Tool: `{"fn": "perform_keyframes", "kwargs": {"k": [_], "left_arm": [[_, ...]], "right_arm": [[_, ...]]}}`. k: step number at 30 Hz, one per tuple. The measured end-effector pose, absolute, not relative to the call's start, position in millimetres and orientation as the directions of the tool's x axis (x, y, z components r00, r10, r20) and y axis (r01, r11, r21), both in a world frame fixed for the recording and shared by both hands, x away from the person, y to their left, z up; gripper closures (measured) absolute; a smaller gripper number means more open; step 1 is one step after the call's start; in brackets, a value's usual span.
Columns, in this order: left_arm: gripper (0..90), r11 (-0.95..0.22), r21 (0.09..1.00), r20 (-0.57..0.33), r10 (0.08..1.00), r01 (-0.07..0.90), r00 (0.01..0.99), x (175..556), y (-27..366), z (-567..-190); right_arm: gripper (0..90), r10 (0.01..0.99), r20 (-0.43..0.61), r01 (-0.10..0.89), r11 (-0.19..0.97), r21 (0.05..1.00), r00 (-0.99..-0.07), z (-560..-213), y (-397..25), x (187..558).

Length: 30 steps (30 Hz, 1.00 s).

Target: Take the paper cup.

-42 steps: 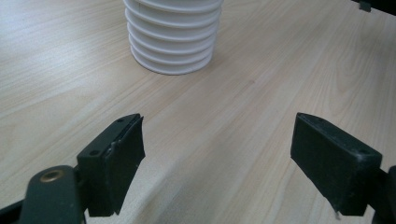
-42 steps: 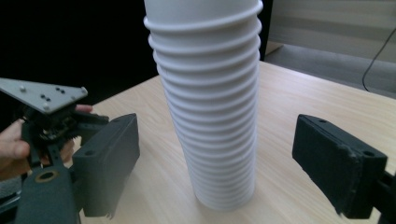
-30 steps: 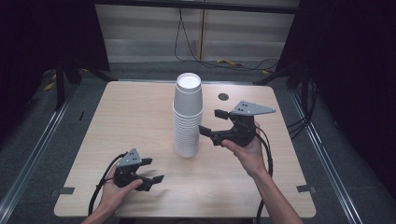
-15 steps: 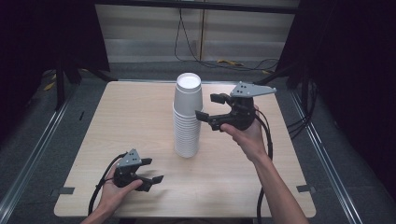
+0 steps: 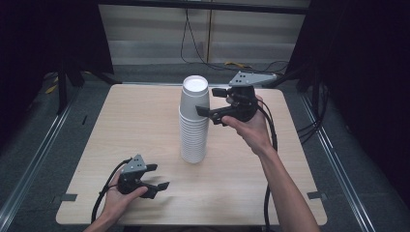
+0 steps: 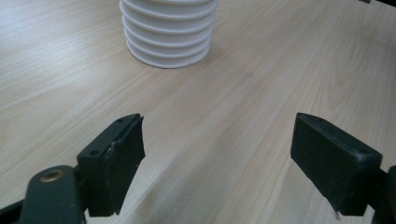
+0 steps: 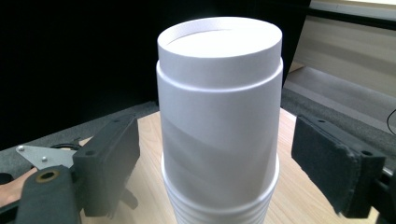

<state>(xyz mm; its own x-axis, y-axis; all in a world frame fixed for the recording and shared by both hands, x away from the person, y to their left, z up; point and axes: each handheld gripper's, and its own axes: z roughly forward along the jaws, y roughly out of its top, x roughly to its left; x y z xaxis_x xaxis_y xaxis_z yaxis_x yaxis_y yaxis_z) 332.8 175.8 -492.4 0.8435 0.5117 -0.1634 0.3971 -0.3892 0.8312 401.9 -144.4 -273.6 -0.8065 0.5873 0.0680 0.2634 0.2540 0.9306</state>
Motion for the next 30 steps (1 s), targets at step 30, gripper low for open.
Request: {"fn": "perform_keyframes", "kwargs": {"k": [30], "left_arm": [[17.5, -0.384, 0.843, -0.148, 0.508, 0.377, 0.848, 330.7, 176.9, -490.2]], "right_arm": [[17.4, 0.609, 0.013, 0.300, 0.371, 0.879, -0.793, -265.6, -102.5, 428.5]]}}
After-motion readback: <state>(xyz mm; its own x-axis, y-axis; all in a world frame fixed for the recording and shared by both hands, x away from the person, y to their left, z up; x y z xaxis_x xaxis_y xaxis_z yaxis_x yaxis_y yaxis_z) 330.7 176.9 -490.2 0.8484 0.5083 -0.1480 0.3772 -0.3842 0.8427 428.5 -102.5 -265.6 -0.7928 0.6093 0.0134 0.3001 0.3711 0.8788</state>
